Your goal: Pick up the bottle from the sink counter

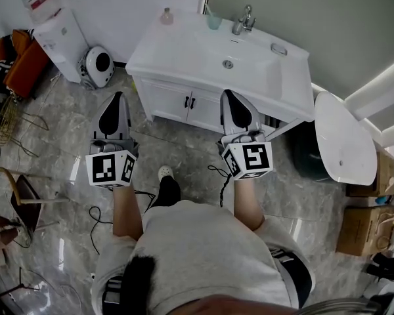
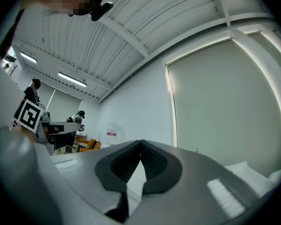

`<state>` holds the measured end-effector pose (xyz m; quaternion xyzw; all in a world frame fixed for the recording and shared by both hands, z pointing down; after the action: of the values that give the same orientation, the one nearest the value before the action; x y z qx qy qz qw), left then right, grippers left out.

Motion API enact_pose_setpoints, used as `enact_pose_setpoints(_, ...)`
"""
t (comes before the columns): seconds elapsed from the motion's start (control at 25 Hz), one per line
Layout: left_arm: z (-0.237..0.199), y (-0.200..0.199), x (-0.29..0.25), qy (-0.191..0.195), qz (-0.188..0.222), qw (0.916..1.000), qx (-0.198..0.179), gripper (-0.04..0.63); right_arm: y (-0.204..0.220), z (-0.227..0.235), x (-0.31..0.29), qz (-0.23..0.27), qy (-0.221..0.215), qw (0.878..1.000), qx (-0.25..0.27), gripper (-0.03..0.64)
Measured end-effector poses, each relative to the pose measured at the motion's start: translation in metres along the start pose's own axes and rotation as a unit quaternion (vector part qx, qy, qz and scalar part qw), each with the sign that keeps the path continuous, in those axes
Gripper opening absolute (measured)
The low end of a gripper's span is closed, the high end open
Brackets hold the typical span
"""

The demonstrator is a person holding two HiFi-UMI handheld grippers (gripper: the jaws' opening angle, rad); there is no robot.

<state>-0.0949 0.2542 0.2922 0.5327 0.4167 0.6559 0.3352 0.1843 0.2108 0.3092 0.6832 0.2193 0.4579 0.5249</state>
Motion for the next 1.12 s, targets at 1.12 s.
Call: enact_pose_setpoints(1.12,-0.158,0.093,-0.158,0.015,0.007,0.9990,0.042,0.008,0.077,-0.001,-0.199,-0.005,0.031,0.999,0.034,0.011)
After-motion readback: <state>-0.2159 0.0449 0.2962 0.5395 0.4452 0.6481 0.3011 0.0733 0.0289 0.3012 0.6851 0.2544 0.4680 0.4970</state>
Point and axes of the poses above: the fingertips, and each gripper's own axes: x backward along the fingers, z to its right, y out of its underside, the point moved 6 cm from there along x, backward along the fingers, and after that the axes turned 11 degrees about z, right-handed, at the moved point
